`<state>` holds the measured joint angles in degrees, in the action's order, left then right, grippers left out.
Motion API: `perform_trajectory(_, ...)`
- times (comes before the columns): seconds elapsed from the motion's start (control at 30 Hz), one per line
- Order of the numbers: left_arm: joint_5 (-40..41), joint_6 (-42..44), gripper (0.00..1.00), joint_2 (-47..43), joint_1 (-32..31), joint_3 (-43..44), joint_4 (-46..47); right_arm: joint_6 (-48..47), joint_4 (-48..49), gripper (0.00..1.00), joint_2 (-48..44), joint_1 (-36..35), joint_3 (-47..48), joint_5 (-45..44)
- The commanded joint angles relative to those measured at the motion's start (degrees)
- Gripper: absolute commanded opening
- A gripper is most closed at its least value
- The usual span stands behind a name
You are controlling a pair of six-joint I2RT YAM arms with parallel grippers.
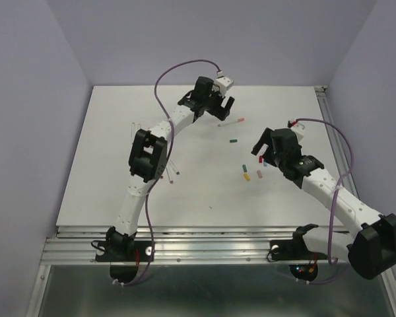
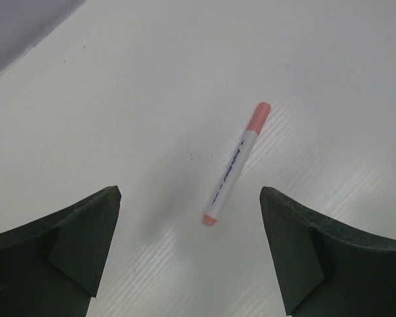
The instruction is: Open the pen caps
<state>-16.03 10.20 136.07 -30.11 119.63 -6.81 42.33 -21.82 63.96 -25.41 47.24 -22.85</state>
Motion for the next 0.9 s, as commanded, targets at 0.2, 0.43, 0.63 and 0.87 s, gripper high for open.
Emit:
perform_trajectory(0.2, -4.4, 9.3, 0.98, 8.8, -2.1, 14.6, -3.3, 0.0, 5.0, 1.0, 6.2, 7.5, 0.5, 12.3)
perform_trajectory(0.43, -4.5, 8.7, 0.97, 14.0, -2.2, 20.4, -3.7, -1.4, 9.3, 1.0, 3.3, 8.1, -2.1, 13.1)
perform_trajectory(0.63, -0.5, 8.2, 0.91, 17.0, -2.5, 22.9, -4.0, -2.6, 9.3, 1.0, 1.9, 8.1, -2.2, 12.0)
perform_trajectory(0.87, 3.2, 9.8, 0.68, 18.7, -3.5, 24.6, -8.6, -2.4, 10.0, 1.0, 2.7, 8.2, -2.9, 12.8)
